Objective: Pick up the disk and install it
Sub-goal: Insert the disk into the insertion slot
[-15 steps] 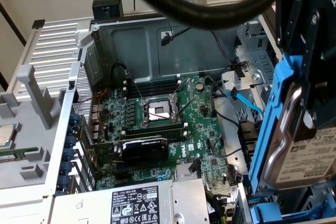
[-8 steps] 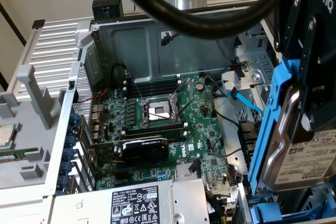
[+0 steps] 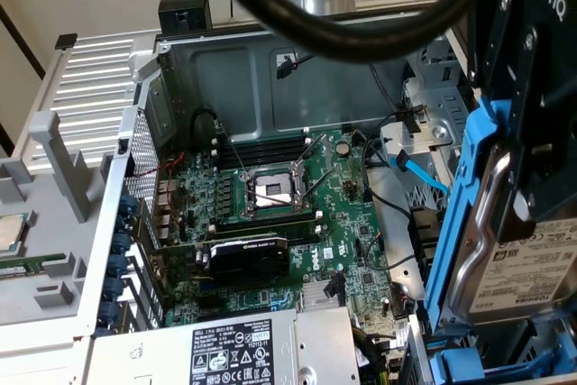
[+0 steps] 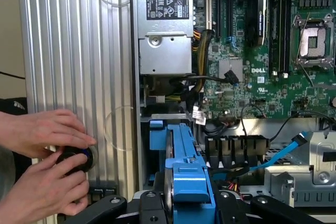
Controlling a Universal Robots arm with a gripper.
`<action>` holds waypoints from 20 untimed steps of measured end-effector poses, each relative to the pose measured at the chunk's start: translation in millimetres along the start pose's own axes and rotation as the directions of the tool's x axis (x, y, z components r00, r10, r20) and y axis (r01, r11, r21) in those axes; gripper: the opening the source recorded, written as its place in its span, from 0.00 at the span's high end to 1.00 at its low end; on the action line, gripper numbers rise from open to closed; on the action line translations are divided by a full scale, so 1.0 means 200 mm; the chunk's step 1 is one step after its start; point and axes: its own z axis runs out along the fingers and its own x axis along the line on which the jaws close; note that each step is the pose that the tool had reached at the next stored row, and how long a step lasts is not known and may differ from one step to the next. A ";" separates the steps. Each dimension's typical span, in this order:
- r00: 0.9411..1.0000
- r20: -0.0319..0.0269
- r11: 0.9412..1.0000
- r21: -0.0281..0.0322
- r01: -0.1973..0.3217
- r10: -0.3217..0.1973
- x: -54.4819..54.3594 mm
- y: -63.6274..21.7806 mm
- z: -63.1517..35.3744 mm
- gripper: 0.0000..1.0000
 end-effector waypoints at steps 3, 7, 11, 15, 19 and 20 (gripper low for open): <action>1.000 0.000 1.000 0.000 0.004 -0.004 0.00 0.001 0.008 0.63; 1.000 -0.001 1.000 0.000 0.007 -0.007 0.00 0.002 0.023 0.63; 1.000 -0.001 1.000 0.000 0.010 -0.010 -0.01 0.002 0.037 0.63; 1.000 -0.001 1.000 0.000 0.019 -0.019 -0.01 0.002 0.041 0.63; 0.999 0.000 0.999 0.000 0.033 -0.033 -0.01 0.003 0.043 0.63; 0.999 0.000 0.999 0.000 0.033 -0.033 -0.01 0.003 0.044 0.63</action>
